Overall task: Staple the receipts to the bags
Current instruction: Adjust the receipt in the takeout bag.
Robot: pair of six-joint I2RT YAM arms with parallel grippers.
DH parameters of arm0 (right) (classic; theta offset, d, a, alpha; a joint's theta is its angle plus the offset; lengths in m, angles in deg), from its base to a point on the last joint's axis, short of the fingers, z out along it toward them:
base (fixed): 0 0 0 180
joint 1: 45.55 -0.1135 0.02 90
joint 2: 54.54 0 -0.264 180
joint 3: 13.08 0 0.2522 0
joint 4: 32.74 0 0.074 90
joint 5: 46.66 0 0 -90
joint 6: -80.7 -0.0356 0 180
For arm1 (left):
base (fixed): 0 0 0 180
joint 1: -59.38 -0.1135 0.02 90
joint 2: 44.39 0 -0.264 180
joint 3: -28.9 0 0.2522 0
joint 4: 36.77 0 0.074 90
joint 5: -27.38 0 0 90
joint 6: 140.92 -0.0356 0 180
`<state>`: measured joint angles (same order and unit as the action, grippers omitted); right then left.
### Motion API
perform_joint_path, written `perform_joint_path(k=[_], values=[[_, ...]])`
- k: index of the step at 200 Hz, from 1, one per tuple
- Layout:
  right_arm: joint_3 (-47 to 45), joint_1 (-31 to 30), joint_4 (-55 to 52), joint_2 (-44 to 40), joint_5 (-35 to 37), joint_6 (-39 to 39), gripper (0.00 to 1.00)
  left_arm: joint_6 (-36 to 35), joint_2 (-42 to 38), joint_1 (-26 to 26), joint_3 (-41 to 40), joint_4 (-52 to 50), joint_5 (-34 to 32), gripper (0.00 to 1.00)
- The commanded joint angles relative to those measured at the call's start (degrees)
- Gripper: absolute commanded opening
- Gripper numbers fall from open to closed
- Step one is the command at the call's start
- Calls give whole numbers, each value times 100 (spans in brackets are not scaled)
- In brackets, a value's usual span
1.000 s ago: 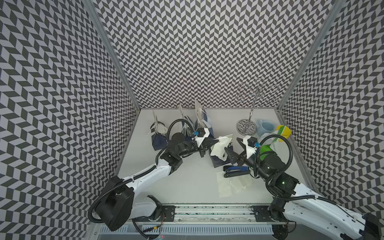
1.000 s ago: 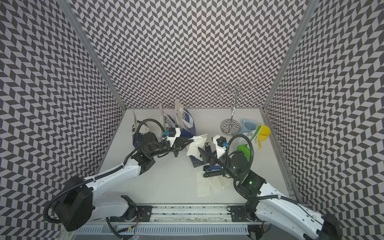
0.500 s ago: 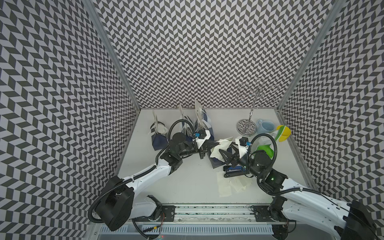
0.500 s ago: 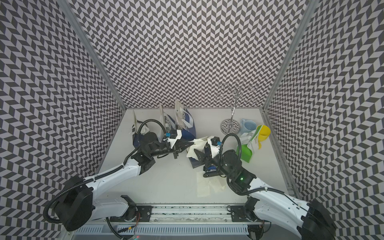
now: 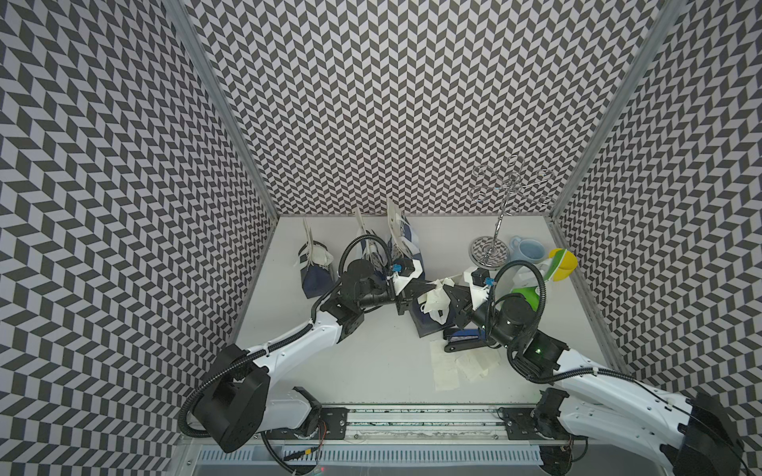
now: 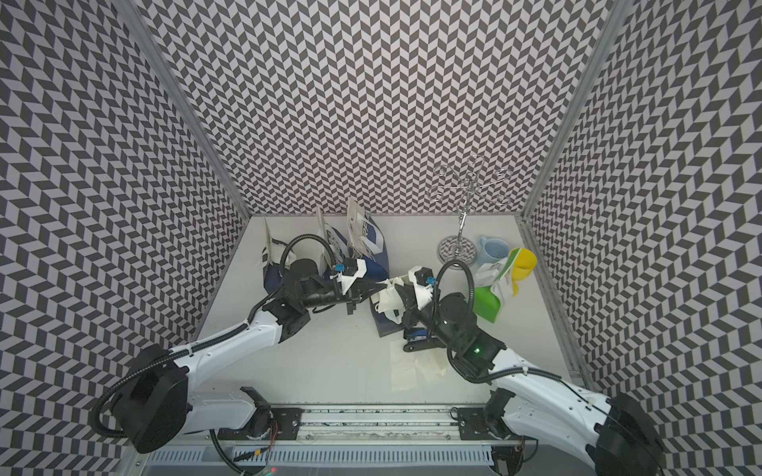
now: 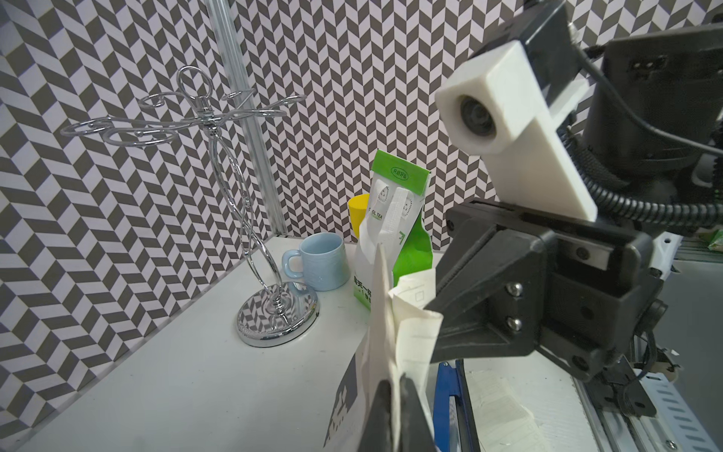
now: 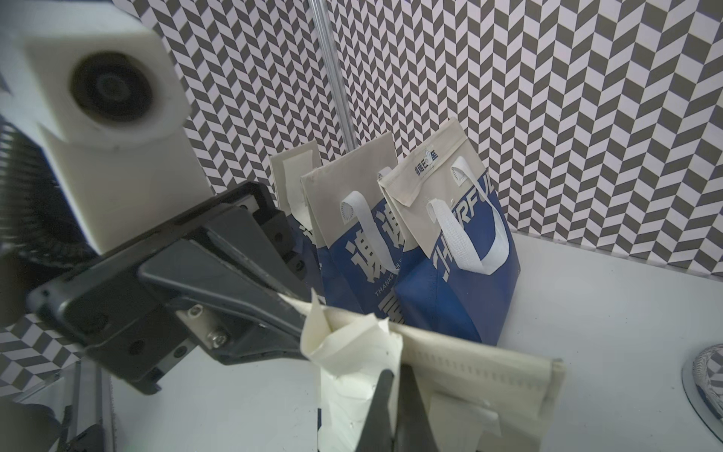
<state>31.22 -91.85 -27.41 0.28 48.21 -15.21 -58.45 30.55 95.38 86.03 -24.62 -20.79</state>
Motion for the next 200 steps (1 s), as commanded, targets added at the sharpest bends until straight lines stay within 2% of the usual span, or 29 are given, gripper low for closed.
perform_joint_path(k=[1, 13, 30, 149, 178, 200], values=[[300, 25, 136, 101, 432, 202, 0, -106, -30, 20, 147, -144, 19, 15], [352, 27, 51, 154, 688, 215, 0, -125, -65, 19, 149, -174, 1, 27], [356, 38, -1, 207, 886, 249, 0, -160, -111, 20, 138, -217, 2, 31], [709, 58, -528, 477, -276, 1165, 0, -354, -63, 20, 181, -403, -426, 34], [933, 60, -745, 715, -200, 1302, 0, -323, -65, 21, 206, -404, -446, 26], [1010, 59, -787, 820, -52, 1331, 0, -347, -61, 20, 209, -403, -514, 13]])
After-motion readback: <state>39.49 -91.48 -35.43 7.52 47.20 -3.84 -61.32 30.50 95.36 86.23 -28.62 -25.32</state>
